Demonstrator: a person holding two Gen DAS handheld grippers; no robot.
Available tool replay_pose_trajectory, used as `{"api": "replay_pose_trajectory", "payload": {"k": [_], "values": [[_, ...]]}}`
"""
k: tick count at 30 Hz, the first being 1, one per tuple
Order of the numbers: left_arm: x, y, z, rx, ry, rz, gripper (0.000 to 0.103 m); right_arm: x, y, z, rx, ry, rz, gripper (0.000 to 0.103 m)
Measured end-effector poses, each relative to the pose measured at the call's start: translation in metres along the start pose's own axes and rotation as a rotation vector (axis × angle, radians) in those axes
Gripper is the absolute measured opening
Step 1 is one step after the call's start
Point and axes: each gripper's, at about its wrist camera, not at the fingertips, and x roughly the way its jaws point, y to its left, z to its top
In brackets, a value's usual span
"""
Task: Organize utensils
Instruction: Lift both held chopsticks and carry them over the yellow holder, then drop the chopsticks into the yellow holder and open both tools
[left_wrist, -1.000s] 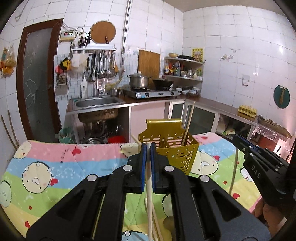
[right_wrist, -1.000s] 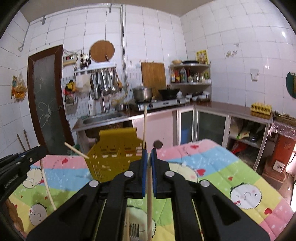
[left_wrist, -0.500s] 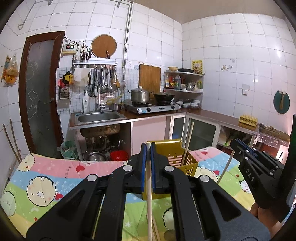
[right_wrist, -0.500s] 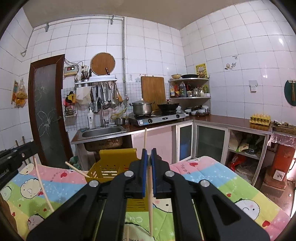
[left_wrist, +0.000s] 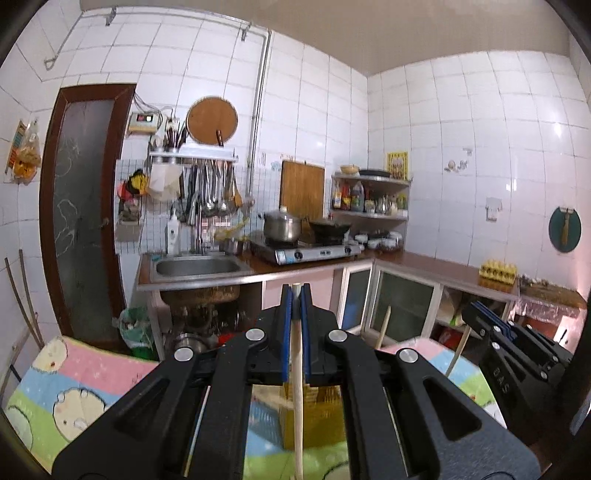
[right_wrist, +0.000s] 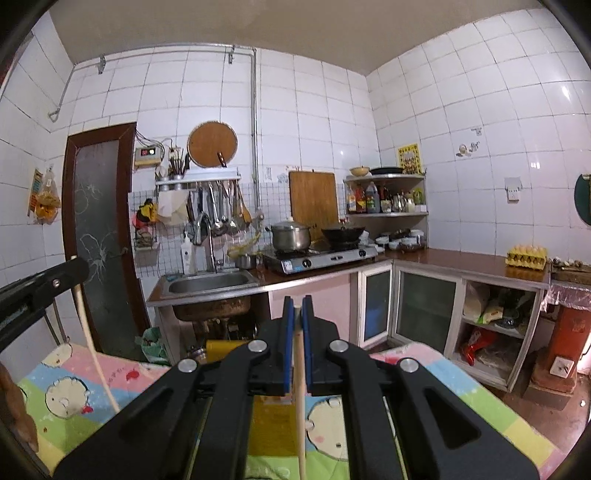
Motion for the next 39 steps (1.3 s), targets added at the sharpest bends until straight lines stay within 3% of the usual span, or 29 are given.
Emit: {"api": "replay_pose_trajectory", "payload": {"k": [7,12,17,21,27,32,33,35,36,37,38,39], "values": [[0.015,0.002,0.039,-0.038,-0.137,0.014,0.003,0.014,0.011,0.047,0.007,-0.088,0.012,0.005],[0.043,0.001,0.049,-0.041,-0.196,0.031,0.003,0.034,0.018,0.062,0.02,-0.117,0.019,0.005],[0.079,-0.003,0.037,-0.052,-0.172,0.022,0.003,0.059,0.024,0.055,0.012,-0.116,0.017,0.005],[0.108,-0.006,0.01,-0.041,-0.117,0.022,0.003,0.078,0.019,0.038,0.02,-0.09,0.024,0.005],[0.137,0.003,-0.034,-0.038,-0.014,0.038,0.003,0.098,0.012,0.004,0.024,-0.011,0.015,0.005],[0.14,0.012,-0.05,-0.021,0.038,0.068,0.004,0.106,0.005,-0.017,0.017,0.065,0.023,0.005],[0.139,0.012,-0.051,-0.006,0.05,0.073,0.01,0.107,0.004,-0.02,0.017,0.079,0.021,0.006],[0.137,0.013,-0.049,0.007,0.072,0.077,0.037,0.107,-0.001,-0.024,0.02,0.108,0.0,0.007],[0.133,0.015,-0.047,0.008,0.077,0.079,0.057,0.106,-0.004,-0.025,0.025,0.127,-0.009,0.01],[0.127,0.016,-0.045,0.005,0.069,0.075,0.068,0.105,-0.008,-0.025,0.033,0.14,-0.019,0.034],[0.12,0.018,-0.041,0.001,0.06,0.07,0.071,0.102,-0.012,-0.026,0.042,0.14,-0.024,0.061],[0.113,0.02,-0.036,0.0,0.058,0.066,0.077,0.097,-0.016,-0.025,0.051,0.135,-0.032,0.067]]}}
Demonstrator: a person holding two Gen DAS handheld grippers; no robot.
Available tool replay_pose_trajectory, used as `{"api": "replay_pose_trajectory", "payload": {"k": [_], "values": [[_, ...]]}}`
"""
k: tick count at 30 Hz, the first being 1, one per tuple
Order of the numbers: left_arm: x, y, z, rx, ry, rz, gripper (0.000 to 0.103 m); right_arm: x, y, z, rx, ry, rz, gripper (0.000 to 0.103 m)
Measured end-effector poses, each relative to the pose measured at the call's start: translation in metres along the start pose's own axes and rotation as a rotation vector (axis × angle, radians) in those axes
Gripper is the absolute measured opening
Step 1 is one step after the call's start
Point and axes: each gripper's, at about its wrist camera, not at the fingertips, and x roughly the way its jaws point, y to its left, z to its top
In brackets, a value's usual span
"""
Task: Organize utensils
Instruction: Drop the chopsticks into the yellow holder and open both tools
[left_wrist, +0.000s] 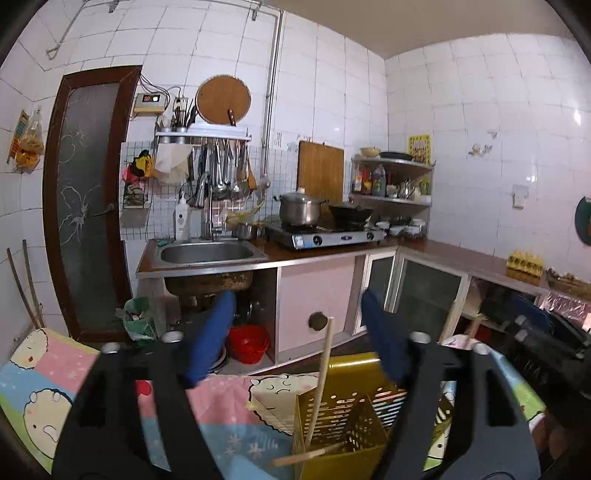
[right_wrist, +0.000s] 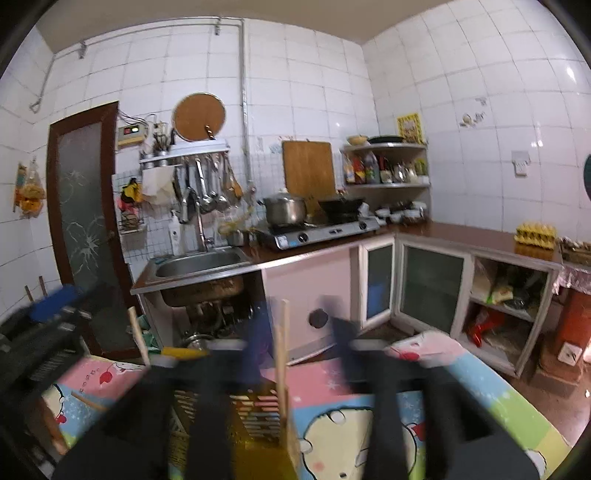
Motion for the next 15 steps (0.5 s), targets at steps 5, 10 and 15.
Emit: {"api": "replay_pose_trajectory", "payload": {"k": [5,10,15], "values": [[-0.034,0.014,0.017,-0.013,0.012,0.001,0.096,-0.02,-0.016,-0.002,-0.003,0.042,-0.039,0.068],[-0.062,0.028,0.019,-0.03,0.06,0.005,0.098,-0.036,-0.024,-0.018,-0.012,0.116,-0.053,0.069],[-0.076,0.038,-0.002,-0.015,0.123,0.049,0.098,-0.05,-0.019,-0.043,-0.047,0.177,-0.056,0.069]]}}
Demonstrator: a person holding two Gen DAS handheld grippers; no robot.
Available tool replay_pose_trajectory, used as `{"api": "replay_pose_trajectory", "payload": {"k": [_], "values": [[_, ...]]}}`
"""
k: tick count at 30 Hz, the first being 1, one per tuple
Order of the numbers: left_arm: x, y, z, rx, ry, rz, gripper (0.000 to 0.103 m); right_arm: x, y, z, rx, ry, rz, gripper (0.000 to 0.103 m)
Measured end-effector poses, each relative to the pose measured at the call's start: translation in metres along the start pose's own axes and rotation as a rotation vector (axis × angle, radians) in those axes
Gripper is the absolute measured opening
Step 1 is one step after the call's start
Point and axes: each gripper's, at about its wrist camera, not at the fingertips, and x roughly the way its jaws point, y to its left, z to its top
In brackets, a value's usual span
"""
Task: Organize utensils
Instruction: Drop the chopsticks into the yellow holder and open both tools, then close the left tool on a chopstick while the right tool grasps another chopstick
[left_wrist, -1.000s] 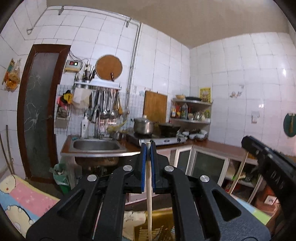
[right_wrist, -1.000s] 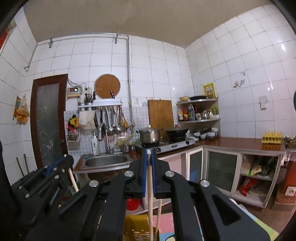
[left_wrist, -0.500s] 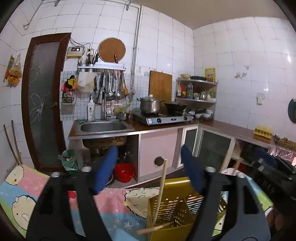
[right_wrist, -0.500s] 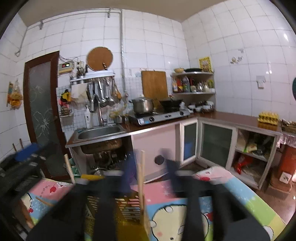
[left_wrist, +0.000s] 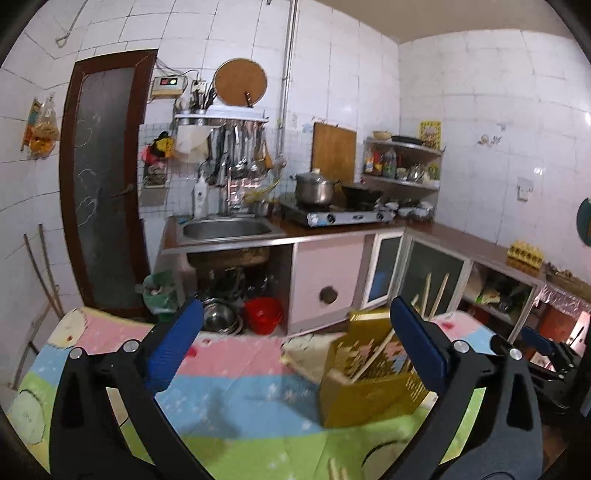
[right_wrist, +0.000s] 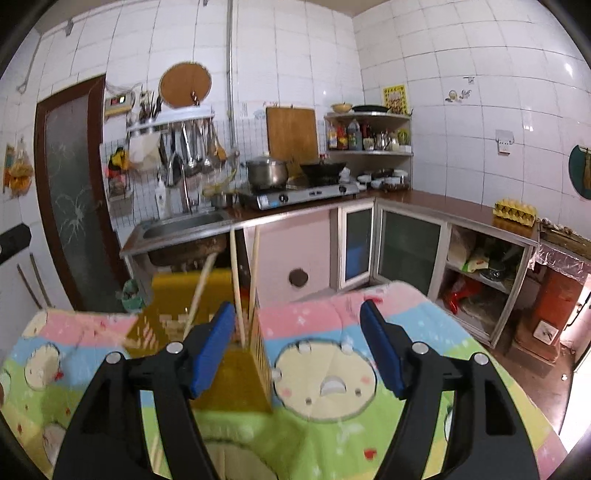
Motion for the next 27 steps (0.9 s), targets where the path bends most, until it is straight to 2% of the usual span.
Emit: {"api": "replay_pose_trajectory", "payload": {"k": [5,7,9,15,22,27], "values": [[0.007,0.006,-0.034,0.01,0.106,0.031,0.098,-0.001,0.01,-0.036,-0.03,0.078,0.01,0.069],[0.013,0.008,-0.049,0.005,0.15,0.026,0.098,0.0,0.013,-0.043,-0.04,0.096,0.009,0.069],[0.021,0.012,-0.068,-0.007,0.208,0.016,0.098,0.004,0.021,-0.067,-0.061,0.152,0.013,0.069],[0.046,0.015,-0.117,0.01,0.341,0.04,0.098,0.017,0.031,-0.097,-0.063,0.237,0.024,0.069],[0.07,0.015,-0.156,0.006,0.45,0.034,0.098,0.035,0.043,-0.115,-0.093,0.301,0.04,0.069],[0.08,0.013,-0.165,0.012,0.499,0.042,0.098,0.044,0.05,-0.121,-0.105,0.324,0.047,0.069]]}}
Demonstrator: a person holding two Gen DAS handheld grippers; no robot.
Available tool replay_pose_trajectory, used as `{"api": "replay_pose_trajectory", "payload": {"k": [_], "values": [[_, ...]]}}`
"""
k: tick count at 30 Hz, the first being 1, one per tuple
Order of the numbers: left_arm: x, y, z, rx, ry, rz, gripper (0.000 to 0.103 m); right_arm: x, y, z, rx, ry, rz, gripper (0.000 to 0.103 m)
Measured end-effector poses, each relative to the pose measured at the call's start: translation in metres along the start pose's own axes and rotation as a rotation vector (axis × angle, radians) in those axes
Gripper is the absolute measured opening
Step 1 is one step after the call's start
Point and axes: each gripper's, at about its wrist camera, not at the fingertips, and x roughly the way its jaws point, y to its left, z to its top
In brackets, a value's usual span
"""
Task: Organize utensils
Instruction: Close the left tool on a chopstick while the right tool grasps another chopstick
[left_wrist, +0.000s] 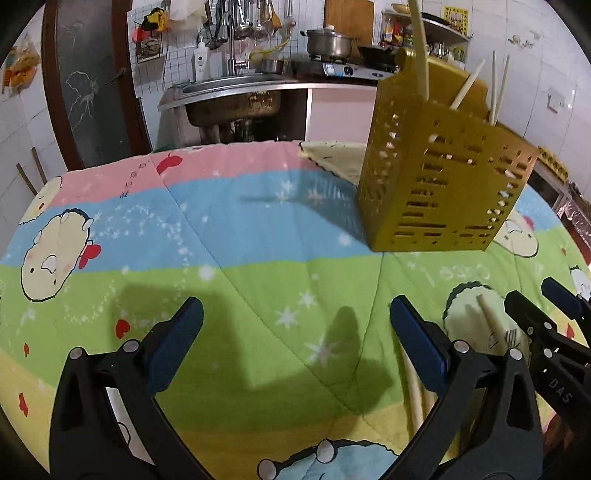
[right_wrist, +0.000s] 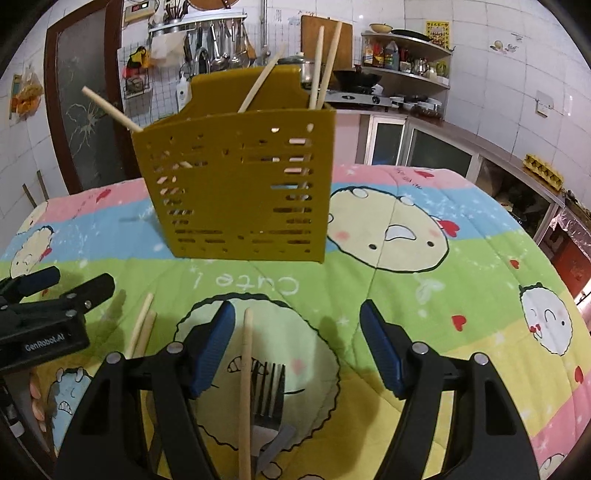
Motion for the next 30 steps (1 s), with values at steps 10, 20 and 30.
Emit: {"api": "replay_pose_trajectory", "payload": {"k": [10,20,30], "values": [[0.011,-0.004,-0.003,0.015,0.042,-0.006,0.097,0.023,0.011,0.004,-0.037,0.089,0.02,0.05],[0.014,-0.015,-0.006,0.045,0.052,-0.007,0.093,0.038,0.013,0.003,-0.043,0.136,0.056,0.015],[0.016,-0.026,-0.011,0.082,0.075,-0.022,0.085,0.036,0.008,0.002,-0.033,0.134,0.07,0.012]]}}
